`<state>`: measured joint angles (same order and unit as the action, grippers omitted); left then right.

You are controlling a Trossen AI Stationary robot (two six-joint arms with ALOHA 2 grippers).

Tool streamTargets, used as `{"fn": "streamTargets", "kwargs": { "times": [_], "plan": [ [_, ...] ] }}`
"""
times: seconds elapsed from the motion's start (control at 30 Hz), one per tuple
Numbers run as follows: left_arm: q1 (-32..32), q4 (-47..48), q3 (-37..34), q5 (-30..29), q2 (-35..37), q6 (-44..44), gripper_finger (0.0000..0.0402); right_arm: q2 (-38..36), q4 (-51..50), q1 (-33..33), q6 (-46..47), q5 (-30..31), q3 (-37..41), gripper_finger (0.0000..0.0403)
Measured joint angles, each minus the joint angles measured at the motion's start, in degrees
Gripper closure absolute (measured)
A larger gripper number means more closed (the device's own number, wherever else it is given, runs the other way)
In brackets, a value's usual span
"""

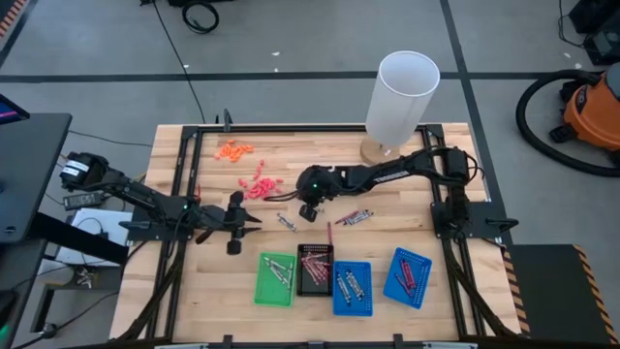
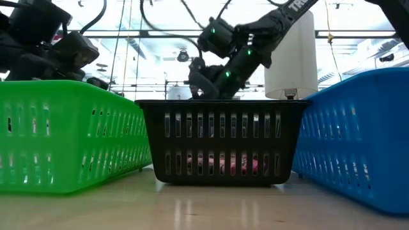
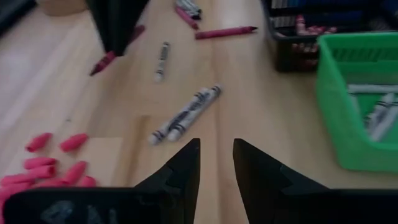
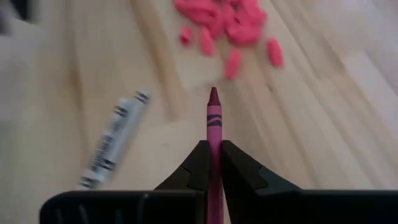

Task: Sort crayons
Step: Put the red crayon into the right blue bin

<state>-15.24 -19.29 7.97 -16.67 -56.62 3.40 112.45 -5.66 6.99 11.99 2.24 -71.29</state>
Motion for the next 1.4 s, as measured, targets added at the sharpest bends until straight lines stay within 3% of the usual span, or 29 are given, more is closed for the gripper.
{"fn": "streamTargets", "kwargs": {
  "times": [0.47, 0.93, 1.13, 1.4],
  "plan": [
    [4.27, -6.21, 0.02, -1.79, 0.02, -6.82, 0.0297, -3.5, 1.35, -8.89, 4.52, 0.04, -0.35, 0.0368],
    [4.58, -14.72, 0.02, -1.79, 0.02, -15.18, 0.0297, -3.59, 1.52, -18.1, 12.26, -0.11, -0.35, 0.0368],
    [4.58, -18.23, 0.02, -1.79, 0.02, -18.47, 0.0297, -5.73, -5.18, -21.37, 18.16, 0.06, -0.37, 0.0368],
    [4.58, -20.94, 0.0, -1.77, 0.02, -22.55, 0.0297, -9.78, -16.93, -25.77, 27.45, 6.56, -0.39, 0.0368]
  ]
}}
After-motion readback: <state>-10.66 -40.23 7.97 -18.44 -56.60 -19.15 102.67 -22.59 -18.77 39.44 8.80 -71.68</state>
